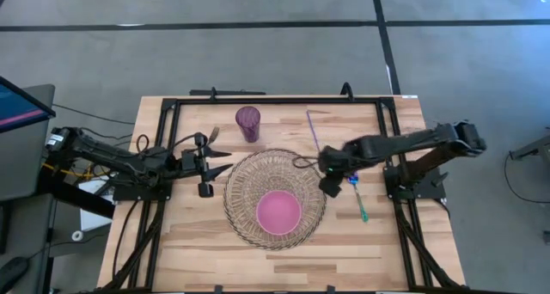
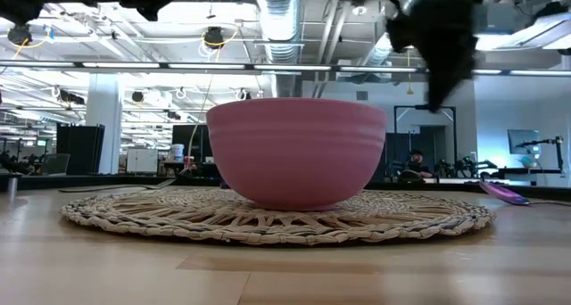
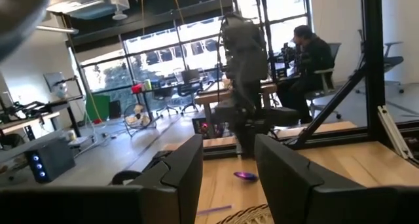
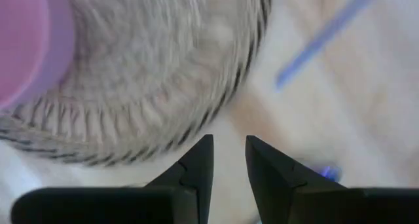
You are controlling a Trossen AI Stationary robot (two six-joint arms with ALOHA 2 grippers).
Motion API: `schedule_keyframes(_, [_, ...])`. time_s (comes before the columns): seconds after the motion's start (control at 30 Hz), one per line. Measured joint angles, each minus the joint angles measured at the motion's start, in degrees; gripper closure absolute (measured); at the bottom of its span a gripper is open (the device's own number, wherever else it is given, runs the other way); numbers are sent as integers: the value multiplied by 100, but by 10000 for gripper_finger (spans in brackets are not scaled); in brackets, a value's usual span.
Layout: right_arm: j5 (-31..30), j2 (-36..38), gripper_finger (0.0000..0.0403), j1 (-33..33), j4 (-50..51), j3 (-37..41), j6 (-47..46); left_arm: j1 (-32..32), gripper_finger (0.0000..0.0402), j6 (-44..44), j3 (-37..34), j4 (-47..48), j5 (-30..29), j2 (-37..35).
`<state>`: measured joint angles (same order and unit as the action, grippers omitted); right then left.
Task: Pick & Place Utensil
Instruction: Put the blue spoon into the pink bowl
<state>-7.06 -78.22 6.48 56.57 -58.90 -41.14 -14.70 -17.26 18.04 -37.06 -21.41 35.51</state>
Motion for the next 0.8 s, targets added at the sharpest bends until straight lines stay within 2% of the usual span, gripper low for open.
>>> schedule_keyframes(0.17, [-40, 436, 320, 489, 28, 852, -1411, 0, 261, -2, 0, 11, -115, 20])
schedule_keyframes(0.37, [-41, 490, 320, 1018, -120, 1687, -3043, 0, 261, -2, 0, 15, -151, 20])
schedule_keyframes(0.57, [1, 413, 320, 1272, -242, 1979, -3702, 0, 261, -2, 0, 15, -151, 20])
schedule_keyframes(0.8, [-152, 155, 320, 1302, -388, 1977, -3760, 0, 261, -2, 0, 15, -151, 20])
